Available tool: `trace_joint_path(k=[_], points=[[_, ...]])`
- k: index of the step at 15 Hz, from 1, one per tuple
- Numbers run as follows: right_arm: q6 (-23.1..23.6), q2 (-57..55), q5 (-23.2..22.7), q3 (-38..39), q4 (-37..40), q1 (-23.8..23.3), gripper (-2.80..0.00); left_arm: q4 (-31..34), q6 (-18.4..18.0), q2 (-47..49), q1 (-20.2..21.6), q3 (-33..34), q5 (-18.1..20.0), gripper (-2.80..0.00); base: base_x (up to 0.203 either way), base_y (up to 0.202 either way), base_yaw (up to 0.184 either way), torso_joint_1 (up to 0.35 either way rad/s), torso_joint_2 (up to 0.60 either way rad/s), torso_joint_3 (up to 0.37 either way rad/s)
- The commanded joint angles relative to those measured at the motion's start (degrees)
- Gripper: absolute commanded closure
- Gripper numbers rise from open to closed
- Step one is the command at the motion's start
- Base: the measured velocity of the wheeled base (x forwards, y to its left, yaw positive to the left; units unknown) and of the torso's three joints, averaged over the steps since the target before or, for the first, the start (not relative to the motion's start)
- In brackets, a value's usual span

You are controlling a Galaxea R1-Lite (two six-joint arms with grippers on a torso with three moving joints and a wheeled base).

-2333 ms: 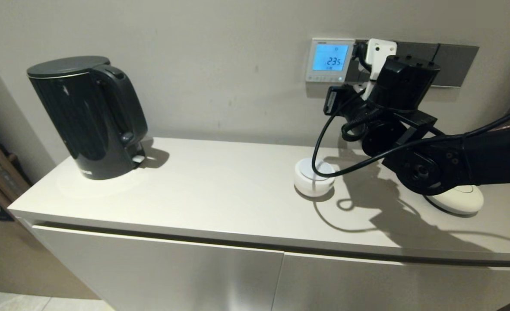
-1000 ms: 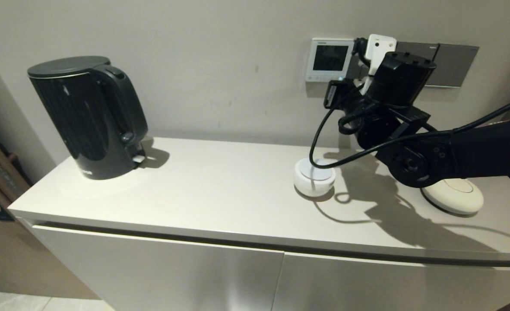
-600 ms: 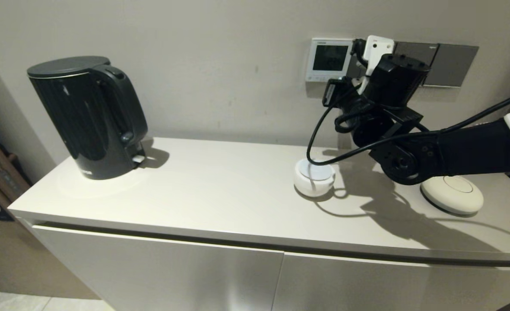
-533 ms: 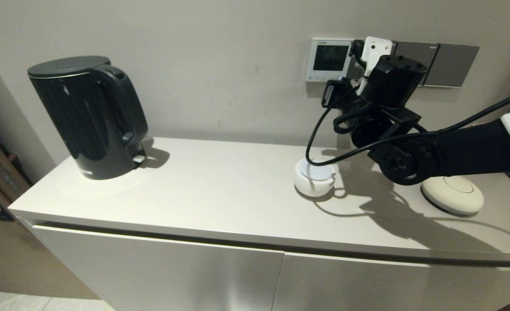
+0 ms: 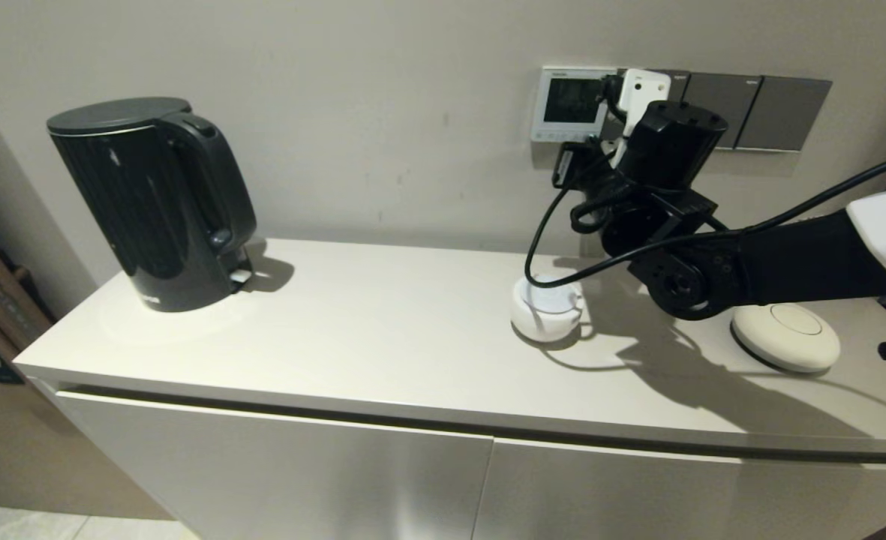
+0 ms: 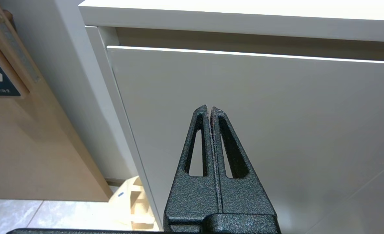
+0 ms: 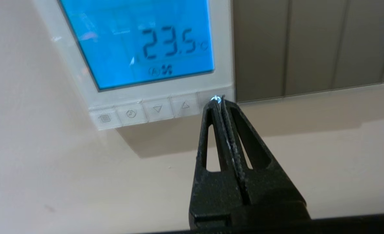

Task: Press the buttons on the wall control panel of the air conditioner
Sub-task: Turn off the central air conditioner

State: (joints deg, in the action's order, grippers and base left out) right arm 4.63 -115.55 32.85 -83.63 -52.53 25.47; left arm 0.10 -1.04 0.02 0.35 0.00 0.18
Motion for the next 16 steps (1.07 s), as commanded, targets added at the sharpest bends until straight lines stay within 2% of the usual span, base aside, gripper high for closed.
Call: trace_joint_path(k=[1,9,16], points=[[0.0,-1.0,0.2,-0.6,-0.3,-0.1,0.0,0.0,0.0,0.0,0.1,0.0,0.0,0.0,0.0,0.0,0.0,0.0,0.0,0.0],[0.1,0.4,0.2,-0.1,-1.4,0.1,0.0,0.0,0.0,0.1,0.0,0.0,0.0,0.0,0.0,0.0,0.0,0.0,0.0,0.0],[1.1,10.0,0.4,2.6,-1.1,0.6,0.0,0.0,0.0,0.0,0.1,0.0,0.0,0.0,0.0,0.0,0.0,0.0,0.0,0.0]])
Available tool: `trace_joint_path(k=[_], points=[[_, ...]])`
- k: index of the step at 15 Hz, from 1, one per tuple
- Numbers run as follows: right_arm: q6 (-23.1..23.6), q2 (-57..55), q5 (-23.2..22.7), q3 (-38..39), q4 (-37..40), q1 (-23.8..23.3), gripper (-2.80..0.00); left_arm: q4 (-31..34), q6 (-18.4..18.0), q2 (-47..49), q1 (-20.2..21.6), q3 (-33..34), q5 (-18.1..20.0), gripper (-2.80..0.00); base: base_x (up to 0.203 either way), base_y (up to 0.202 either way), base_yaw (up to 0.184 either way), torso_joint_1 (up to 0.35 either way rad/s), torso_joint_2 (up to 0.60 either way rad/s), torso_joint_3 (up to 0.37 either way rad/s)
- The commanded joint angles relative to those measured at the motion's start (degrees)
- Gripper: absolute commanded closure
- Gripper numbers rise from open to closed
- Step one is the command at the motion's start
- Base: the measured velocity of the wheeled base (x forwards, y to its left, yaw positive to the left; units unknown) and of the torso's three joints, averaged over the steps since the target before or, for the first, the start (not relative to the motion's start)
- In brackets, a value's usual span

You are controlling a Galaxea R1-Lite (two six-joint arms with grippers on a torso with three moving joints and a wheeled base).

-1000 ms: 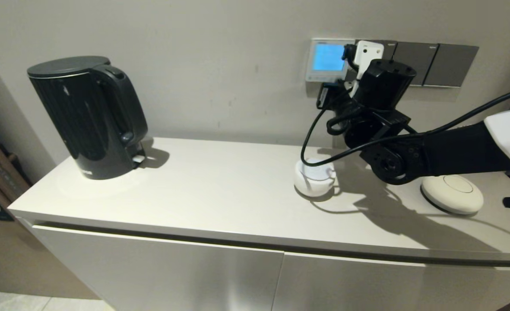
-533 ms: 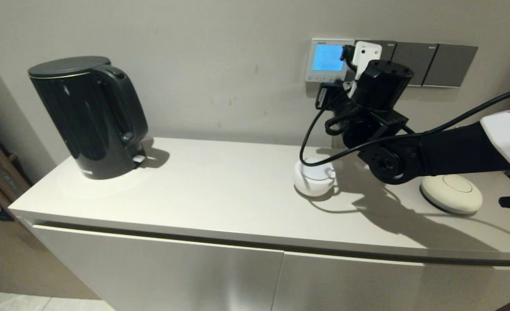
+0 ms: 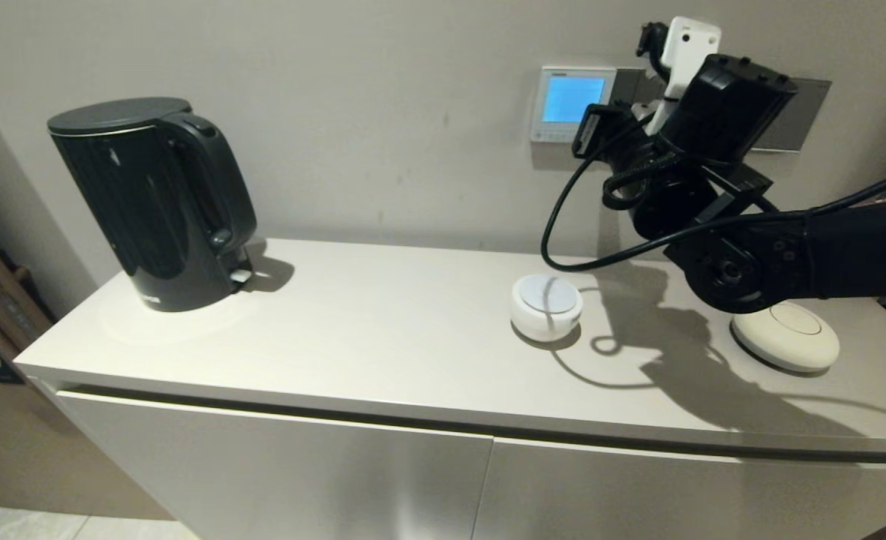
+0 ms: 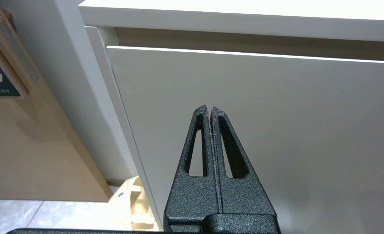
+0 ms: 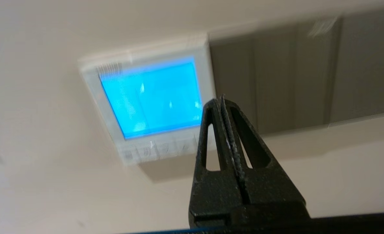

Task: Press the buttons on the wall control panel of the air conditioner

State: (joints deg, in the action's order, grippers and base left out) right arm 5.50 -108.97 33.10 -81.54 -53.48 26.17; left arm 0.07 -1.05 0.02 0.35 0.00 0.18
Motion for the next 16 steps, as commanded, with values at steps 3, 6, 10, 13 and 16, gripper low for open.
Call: trace_joint_path(k=[3,6,10,13,16], points=[[0.7,7.1,0.2,0.9,2.6,-1.1,0.0,0.0,0.0,0.0,0.0,0.0,0.0,0.0,0.0,0.0,0.0,0.0,0.0,0.0],[1.0,10.8,0.2,1.4,6.1,-4.0,0.0,0.0,0.0,0.1,0.0,0.0,0.0,0.0,0.0,0.0,0.0,0.0,0.0,0.0],[1.3,17.3,0.1,2.3,10.7,-6.2,0.0,0.0,0.0,0.0,0.0,0.0,0.0,0.0,0.0,0.0,0.0,0.0,0.0,0.0],[1.6,22.1,0.0,5.3,13.5,-6.3,0.0,0.0,0.0,0.0,0.1,0.0,0.0,0.0,0.0,0.0,0.0,0.0,0.0,0.0],[1.7,28.4,0.1,10.2,16.3,-6.3,0.0,0.0,0.0,0.0,0.0,0.0,0.0,0.0,0.0,0.0,0.0,0.0,0.0,0.0]])
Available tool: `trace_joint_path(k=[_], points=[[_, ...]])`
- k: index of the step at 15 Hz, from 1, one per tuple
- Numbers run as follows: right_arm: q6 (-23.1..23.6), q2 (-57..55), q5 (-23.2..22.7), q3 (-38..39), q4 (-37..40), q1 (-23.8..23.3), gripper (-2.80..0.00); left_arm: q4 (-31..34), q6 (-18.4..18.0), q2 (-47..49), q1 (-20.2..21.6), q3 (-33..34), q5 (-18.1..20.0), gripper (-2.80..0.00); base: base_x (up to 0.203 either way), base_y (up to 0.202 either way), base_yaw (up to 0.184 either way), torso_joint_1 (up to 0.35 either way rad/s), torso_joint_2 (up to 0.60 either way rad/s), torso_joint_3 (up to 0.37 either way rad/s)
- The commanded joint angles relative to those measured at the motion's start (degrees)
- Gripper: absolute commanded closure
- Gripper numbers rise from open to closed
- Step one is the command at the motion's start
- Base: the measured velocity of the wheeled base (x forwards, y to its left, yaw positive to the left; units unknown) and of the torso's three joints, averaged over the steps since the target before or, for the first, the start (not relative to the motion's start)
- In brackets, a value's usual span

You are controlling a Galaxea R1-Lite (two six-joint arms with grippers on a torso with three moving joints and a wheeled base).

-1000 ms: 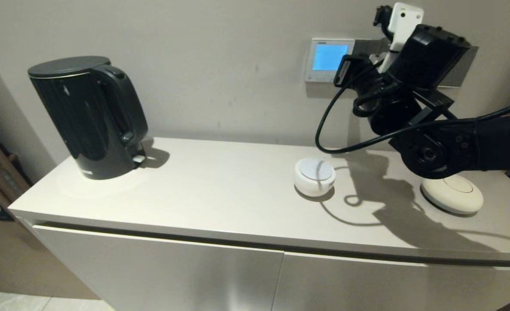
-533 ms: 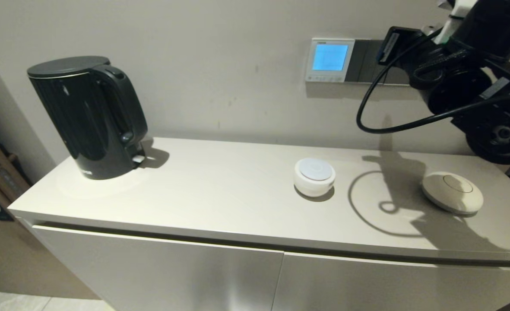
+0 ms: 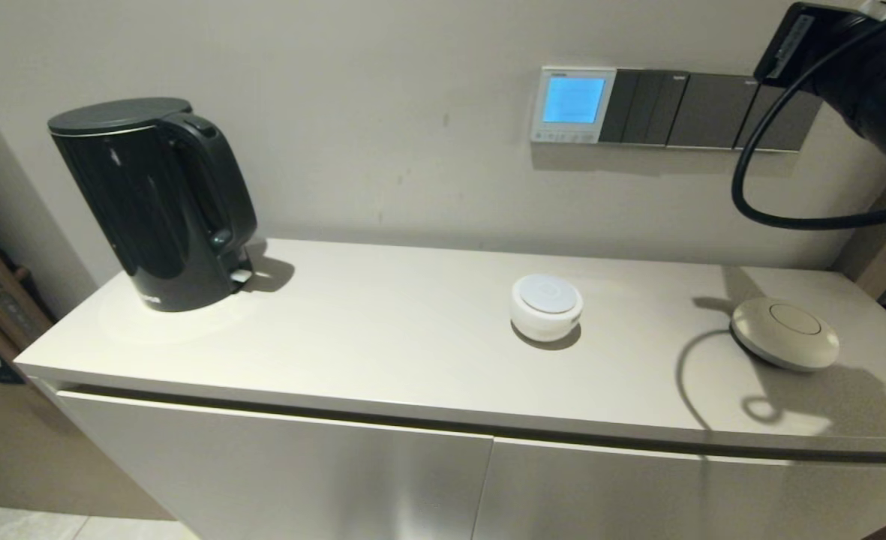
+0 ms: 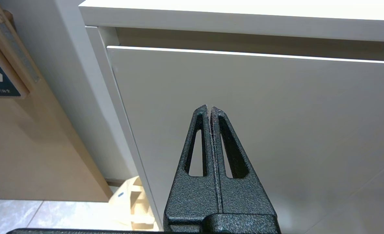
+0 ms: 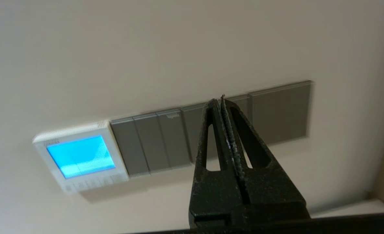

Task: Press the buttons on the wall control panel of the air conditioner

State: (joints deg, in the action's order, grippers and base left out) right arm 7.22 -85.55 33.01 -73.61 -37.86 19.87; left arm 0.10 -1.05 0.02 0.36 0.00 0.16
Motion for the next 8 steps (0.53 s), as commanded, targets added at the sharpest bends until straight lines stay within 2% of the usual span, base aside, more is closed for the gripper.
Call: trace_joint_path(k=[1,4,8], points=[[0.0,7.4,0.3,4.3,2.0,0.0,0.0,0.0,0.0,0.1,0.0,0.0,0.0,0.0,0.0,0.0,0.0,0.0,0.0,0.0],[0.1,14.2,0.6,12.1,5.0,0.0,0.0,0.0,0.0,0.0,0.1,0.0,0.0,0.0,0.0,0.0,0.0,0.0,0.0,0.0],[-0.2,23.5,0.8,26.2,6.4,-0.1,0.0,0.0,0.0,0.0,0.0,0.0,0.0,0.0,0.0,0.0,0.0,0.0,0.0,0.0]])
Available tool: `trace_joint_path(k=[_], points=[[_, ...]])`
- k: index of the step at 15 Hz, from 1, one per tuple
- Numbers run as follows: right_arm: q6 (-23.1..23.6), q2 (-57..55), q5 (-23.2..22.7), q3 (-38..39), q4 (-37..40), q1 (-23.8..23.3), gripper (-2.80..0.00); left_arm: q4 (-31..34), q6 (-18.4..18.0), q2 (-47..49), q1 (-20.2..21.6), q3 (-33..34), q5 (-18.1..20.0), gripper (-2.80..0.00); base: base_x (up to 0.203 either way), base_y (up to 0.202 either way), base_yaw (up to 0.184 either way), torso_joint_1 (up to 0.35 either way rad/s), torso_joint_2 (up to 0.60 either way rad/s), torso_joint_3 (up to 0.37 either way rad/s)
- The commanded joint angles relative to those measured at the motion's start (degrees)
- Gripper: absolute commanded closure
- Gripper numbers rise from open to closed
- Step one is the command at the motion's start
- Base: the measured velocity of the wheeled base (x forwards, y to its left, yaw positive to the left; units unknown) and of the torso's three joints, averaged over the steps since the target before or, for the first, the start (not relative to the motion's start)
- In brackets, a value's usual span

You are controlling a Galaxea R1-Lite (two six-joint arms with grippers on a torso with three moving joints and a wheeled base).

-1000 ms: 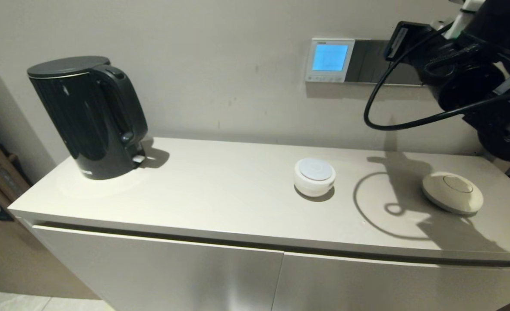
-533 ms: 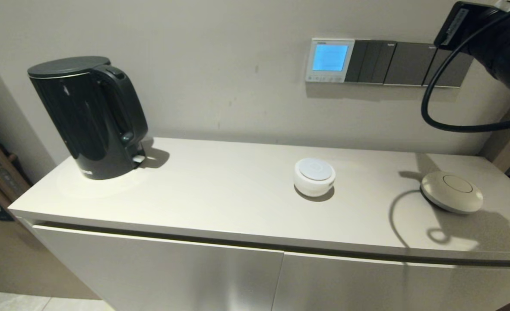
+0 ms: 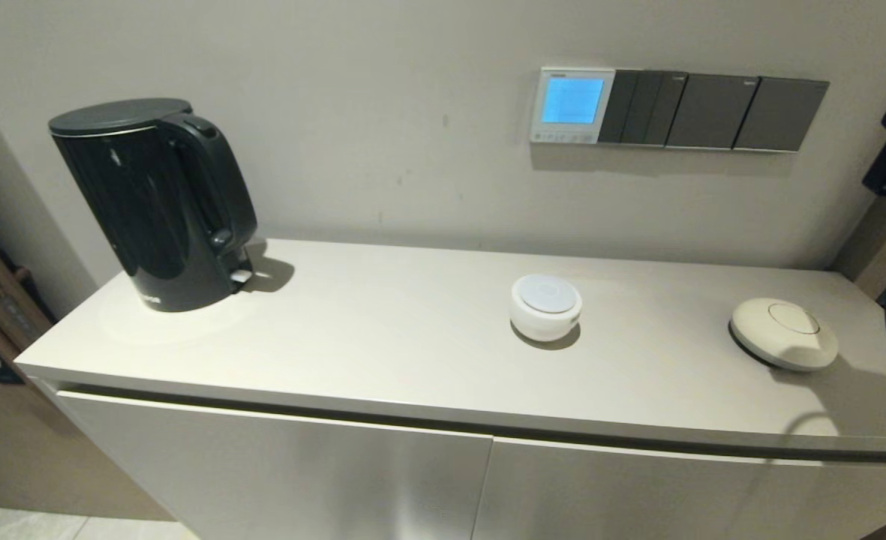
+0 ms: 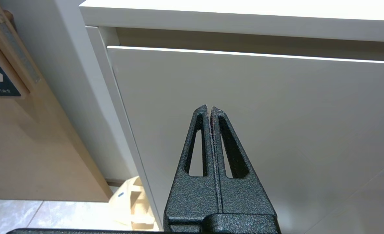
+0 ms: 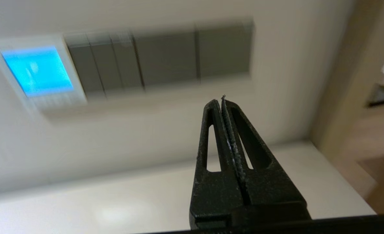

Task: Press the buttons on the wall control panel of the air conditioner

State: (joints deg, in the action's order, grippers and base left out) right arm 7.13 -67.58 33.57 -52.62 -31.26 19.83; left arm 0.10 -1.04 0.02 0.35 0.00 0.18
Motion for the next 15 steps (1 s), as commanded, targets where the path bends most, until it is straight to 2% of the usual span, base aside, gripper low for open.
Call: trace_joint_path(k=[1,3,5,9,11,15], points=[[-0.3,7.6,0.7,9.4,-0.2,0.0,0.0,0.0,0.0,0.0,0.1,0.0,0.0,0.0,0.0,0.0,0.0,0.0,0.0,0.0],[-0.5,11.9,2.3,15.9,-0.4,-0.1,0.0,0.0,0.0,0.0,0.1,0.0,0.0,0.0,0.0,0.0,0.0,0.0,0.0,0.0],[-0.6,16.2,2.9,20.4,-0.2,-2.6,0.0,0.0,0.0,0.1,0.0,0.0,0.0,0.0,0.0,0.0,0.0,0.0,0.0,0.0],[-0.4,22.5,2.7,22.1,0.9,-4.0,0.0,0.0,0.0,0.1,0.0,0.0,0.0,0.0,0.0,0.0,0.0,0.0,0.0,0.0],[-0.3,27.5,2.3,22.4,5.7,-4.0,0.0,0.0,0.0,0.1,0.0,0.0,0.0,0.0,0.0,0.0,0.0,0.0,0.0,0.0],[-0.4,39.0,1.8,20.8,22.7,-5.9,0.0,0.0,0.0,0.0,0.1,0.0,0.0,0.0,0.0,0.0,0.0,0.0,0.0,0.0]])
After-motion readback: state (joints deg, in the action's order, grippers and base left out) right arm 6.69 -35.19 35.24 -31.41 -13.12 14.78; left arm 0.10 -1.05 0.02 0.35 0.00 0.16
